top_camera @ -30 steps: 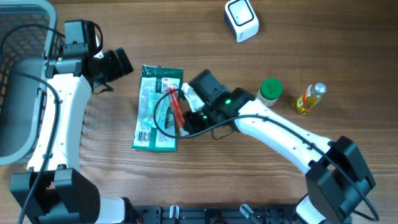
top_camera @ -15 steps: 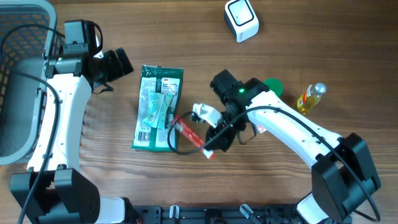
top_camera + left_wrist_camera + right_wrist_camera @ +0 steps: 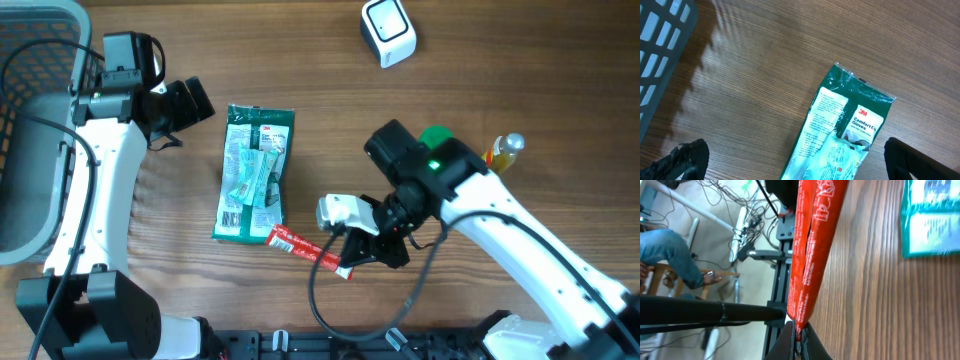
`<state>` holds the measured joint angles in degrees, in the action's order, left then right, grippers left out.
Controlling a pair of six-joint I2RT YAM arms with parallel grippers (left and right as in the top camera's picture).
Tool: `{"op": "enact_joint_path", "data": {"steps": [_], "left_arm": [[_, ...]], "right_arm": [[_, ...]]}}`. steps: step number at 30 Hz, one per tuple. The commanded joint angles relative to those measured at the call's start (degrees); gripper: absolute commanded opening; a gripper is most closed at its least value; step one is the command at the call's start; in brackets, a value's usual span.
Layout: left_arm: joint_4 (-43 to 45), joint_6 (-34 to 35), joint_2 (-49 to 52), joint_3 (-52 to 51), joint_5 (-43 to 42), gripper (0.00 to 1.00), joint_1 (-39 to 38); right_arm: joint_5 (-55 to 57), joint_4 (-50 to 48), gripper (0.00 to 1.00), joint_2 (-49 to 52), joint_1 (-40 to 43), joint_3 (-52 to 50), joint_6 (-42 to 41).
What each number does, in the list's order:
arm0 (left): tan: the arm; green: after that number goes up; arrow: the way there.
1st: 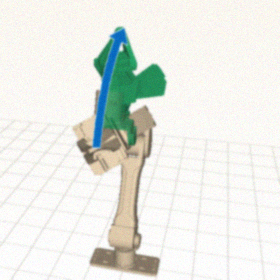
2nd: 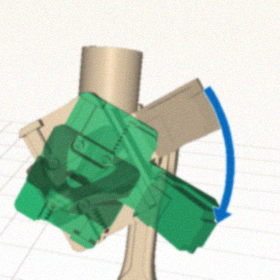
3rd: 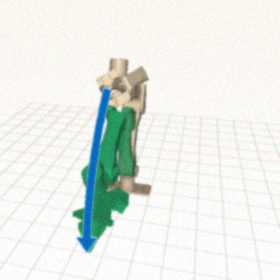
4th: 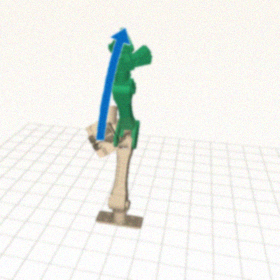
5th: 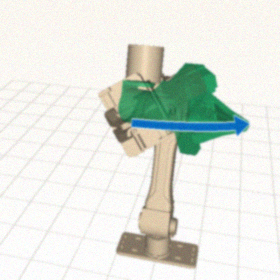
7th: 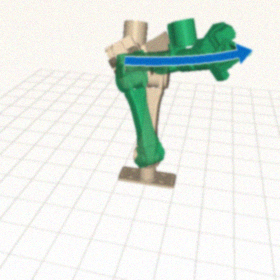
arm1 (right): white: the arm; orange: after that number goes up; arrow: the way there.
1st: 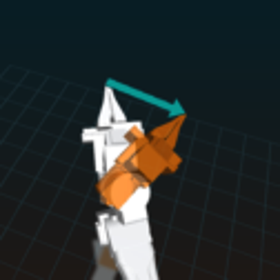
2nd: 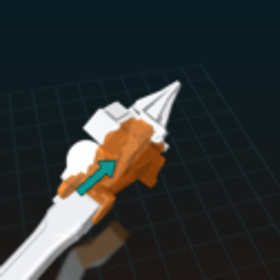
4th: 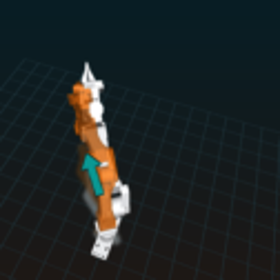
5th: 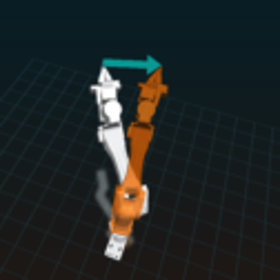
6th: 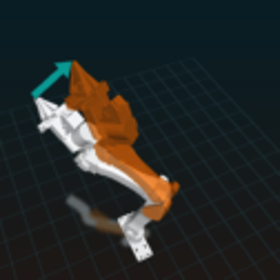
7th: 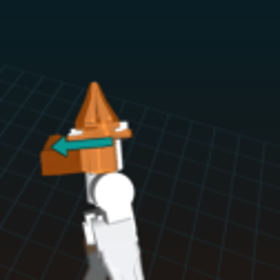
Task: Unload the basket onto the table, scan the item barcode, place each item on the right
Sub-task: 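Lift the red tube off the glove packet and carry it right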
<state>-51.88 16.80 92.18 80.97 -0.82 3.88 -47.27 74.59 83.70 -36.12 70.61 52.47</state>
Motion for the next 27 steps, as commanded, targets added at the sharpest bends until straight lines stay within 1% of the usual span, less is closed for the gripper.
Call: {"op": "enact_joint_path", "data": {"steps": [1, 13, 23, 27], "left_arm": [[0.13, -0.07, -0.5, 0.63, -0.44, 1.0, 0.15], [0.13, -0.07, -0.5, 0.63, -0.44, 1.0, 0.15], [0.13, -0.07, -0.5, 0.63, -0.44, 1.0, 0.15], [0.13, -0.07, -0.5, 0.63, -0.44, 1.0, 0.15]], "right_arm": [[-3.23, 0.11, 0.04, -3.08, -0.17, 0.2, 2.84], [-3.26, -0.28, 0.04, -3.26, -0.17, 0.2, 2.8], [-2.54, -6.88, 0.04, -3.23, -0.17, 0.2, -6.01], [-1.73, -7.91, 0.04, -3.23, -0.17, 0.17, -6.16]]}}
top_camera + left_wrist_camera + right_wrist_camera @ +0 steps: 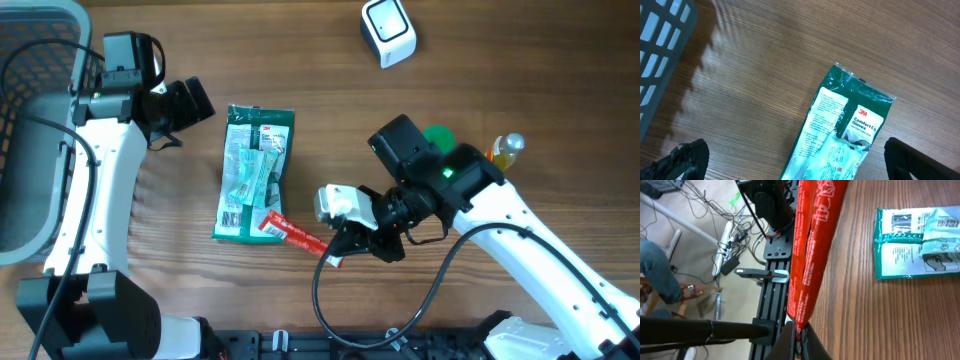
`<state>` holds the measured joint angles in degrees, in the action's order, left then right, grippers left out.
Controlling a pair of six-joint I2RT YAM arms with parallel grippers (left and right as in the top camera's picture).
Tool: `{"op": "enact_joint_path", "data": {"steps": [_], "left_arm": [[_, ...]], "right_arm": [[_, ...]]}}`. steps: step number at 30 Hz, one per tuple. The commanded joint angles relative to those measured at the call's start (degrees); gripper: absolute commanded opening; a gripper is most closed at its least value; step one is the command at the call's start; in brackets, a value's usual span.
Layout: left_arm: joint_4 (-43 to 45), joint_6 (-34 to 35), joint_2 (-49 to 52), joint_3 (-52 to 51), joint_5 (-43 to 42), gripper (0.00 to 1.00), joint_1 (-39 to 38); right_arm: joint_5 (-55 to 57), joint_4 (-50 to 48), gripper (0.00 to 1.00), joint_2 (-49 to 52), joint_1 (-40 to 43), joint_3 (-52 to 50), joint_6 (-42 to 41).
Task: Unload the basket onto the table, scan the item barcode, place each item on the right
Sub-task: 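Lift the red tube off the glove packet and carry it right, then raise the red tube up to the white scanner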
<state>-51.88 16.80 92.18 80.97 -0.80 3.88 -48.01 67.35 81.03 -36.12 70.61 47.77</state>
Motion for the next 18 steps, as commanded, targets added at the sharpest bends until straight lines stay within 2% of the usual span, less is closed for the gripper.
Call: {"op": "enact_joint_path", "data": {"steps": [1, 6, 13, 18], "left_arm": [[0.13, -0.07, -0.5, 0.63, -0.46, 1.0, 0.15], [0.13, -0.07, -0.5, 0.63, -0.46, 1.0, 0.15], [0.13, -0.07, -0.5, 0.63, -0.46, 1.0, 0.15], [0.13, -0.07, -0.5, 0.63, -0.46, 1.0, 0.15]], "right_arm": [[-0.98, -0.9, 0.04, -0.57, -0.17, 0.15, -1.46], [-0.44, -4.59, 0.04, -0.07, -0.17, 0.15, -4.92], [7.45, -15.17, 0.04, 4.44, -0.24, 0.15, -22.36], [17.73, -16.76, 0.04, 9.22, -0.24, 0.15, -31.28]]}}
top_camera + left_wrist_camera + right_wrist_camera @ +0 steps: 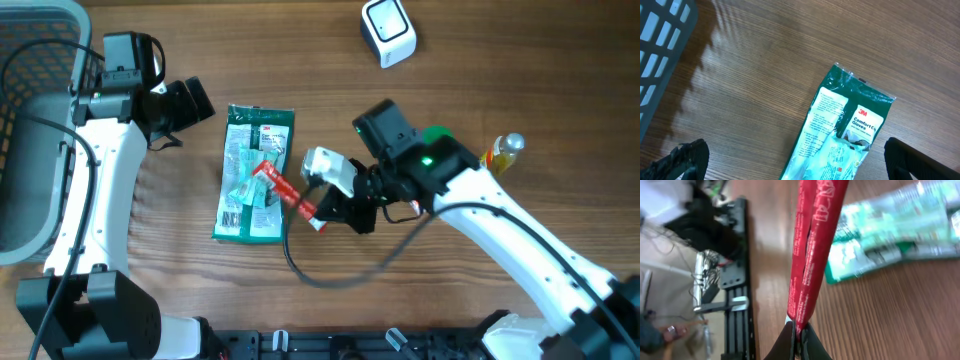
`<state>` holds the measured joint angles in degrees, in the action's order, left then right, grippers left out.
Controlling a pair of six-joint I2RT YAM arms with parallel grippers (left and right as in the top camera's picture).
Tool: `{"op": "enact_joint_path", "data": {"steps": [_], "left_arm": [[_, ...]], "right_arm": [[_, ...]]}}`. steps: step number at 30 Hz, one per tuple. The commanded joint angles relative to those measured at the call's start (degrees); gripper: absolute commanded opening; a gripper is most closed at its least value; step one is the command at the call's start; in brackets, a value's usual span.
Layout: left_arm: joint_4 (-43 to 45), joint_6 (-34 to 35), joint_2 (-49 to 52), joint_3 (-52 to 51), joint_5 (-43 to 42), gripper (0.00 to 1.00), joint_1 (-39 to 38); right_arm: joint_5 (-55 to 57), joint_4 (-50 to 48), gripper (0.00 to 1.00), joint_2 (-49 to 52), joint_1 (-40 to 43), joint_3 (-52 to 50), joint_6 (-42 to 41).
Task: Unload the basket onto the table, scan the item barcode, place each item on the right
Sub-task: 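Raise the red tube up to the white scanner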
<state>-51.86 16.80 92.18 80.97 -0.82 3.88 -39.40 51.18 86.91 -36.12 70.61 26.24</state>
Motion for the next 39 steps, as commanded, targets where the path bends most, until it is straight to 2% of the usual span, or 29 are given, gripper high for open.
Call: {"op": "enact_joint_path", "data": {"steps": [1, 8, 16, 22, 28, 34, 37, 39], "left_arm": [[0.11, -0.07, -0.5, 0.63, -0.44, 1.0, 0.15], [0.11, -0.07, -0.5, 0.63, -0.44, 1.0, 0.15], [0.11, -0.07, -0.5, 0.63, -0.44, 1.0, 0.15], [0.11, -0.07, -0.5, 0.63, -0.44, 1.0, 0.15], [0.11, -0.07, -0.5, 0.63, -0.44, 1.0, 0.15], [0.11, -0.07, -0.5, 0.63, -0.44, 1.0, 0.15], [0.11, -0.07, -0.5, 0.63, -0.44, 1.0, 0.15], [0.11, -0.07, -0.5, 0.63, -0.44, 1.0, 0.15]], "right_arm": [[11.61, -0.85, 0.04, 4.24, -0.24, 0.15, -11.47], [26.21, -2.97, 0.05, 9.64, -0.24, 0.15, -22.91], [31.91, -6.4, 0.04, 10.27, -0.24, 0.15, -29.68], [32.09, -9.35, 0.04, 10.27, -0.24, 0.15, -39.93], [34.29, -6.54, 0.04, 10.27, 1.42, 3.32, -35.15], [41.2, 7.48, 0.04, 10.6, 7.21, 23.21, -29.03], [48.68, 9.4, 0.04, 10.97, 9.09, 31.19, -25.88], [58.14, 6.88, 0.04, 10.99, 9.2, 32.87, -21.77]]}}
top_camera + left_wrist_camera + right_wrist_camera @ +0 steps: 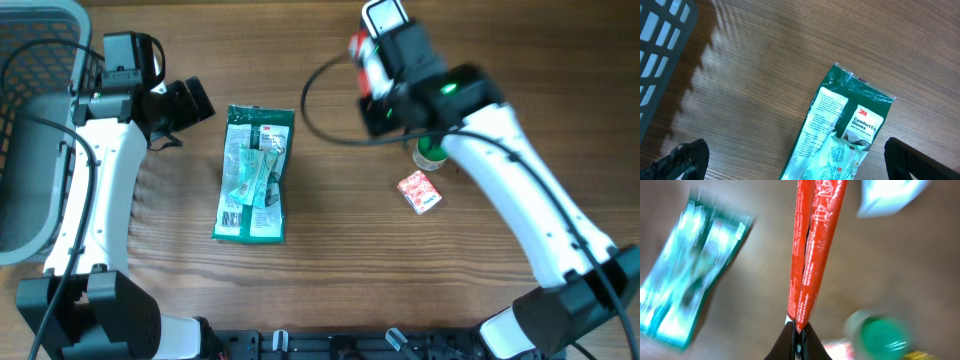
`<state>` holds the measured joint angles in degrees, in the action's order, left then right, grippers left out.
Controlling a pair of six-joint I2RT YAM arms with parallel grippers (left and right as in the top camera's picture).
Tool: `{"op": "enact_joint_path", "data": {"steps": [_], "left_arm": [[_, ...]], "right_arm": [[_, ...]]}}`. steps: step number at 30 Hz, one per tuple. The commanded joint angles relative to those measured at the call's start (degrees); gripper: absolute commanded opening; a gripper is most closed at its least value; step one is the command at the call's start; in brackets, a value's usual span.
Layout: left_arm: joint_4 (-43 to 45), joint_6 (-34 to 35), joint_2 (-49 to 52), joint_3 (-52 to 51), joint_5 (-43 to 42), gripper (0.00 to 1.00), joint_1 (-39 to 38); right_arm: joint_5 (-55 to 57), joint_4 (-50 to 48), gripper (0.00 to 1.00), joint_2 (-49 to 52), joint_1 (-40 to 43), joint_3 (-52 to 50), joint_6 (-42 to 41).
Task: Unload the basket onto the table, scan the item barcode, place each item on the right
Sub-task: 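Raise the red tube up to the white scanner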
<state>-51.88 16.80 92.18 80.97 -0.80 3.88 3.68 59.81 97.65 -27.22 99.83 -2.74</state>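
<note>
A long red stick packet (812, 245) is pinched by its end in my right gripper (799, 330), which is shut on it. In the overhead view only a bit of the red packet (357, 47) shows, held just left of the white barcode scanner (385, 17) at the table's far edge. The wrist view is blurred; the scanner (890, 195) appears as a white patch at the upper right. My left gripper (797, 157) hangs open over the wood, its fingers (687, 160) wide apart and holding nothing.
A green 3M gloves pack (255, 172) lies mid-left, partly under the left wrist camera. A green-capped bottle (430, 155) and a small red-and-white packet (420, 192) sit right of centre. A grey basket (40, 60) stands at the far left.
My right gripper, still shut on the red packet, has moved from over the gloves pack at mid-table to the far edge beside the scanner. The small red-and-white packet now shows. The left arm is unchanged.
My right gripper held the red packet low at the table's near edge. Then it held it a little left, by the gloves pack, then over that pack. Now the packet is up beside the scanner. My left gripper stayed open throughout.
</note>
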Motion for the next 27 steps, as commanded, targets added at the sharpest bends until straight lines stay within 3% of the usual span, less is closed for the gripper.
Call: {"op": "enact_joint_path", "data": {"steps": [1, 6, 12, 16, 27], "left_arm": [[0.13, -0.07, -0.5, 0.63, -0.46, 1.0, 0.15], [0.13, -0.07, -0.5, 0.63, -0.46, 1.0, 0.15], [0.13, -0.07, -0.5, 0.63, -0.46, 1.0, 0.15], [0.13, -0.07, -0.5, 0.63, -0.46, 1.0, 0.15], [0.13, -0.07, -0.5, 0.63, -0.46, 1.0, 0.15]], "right_arm": [[18.82, -3.32, 0.04, 0.26, 0.31, 3.65, 9.46], [31.01, -11.72, 0.04, 3.23, 0.31, 3.56, 21.73], [44.98, -24.09, 0.04, 13.88, 0.33, 3.56, 40.81], [46.97, -29.57, 0.04, 20.92, 0.5, 3.56, 48.81], [46.53, -35.39, 0.04, 35.04, 3.67, 3.56, 44.92]]}}
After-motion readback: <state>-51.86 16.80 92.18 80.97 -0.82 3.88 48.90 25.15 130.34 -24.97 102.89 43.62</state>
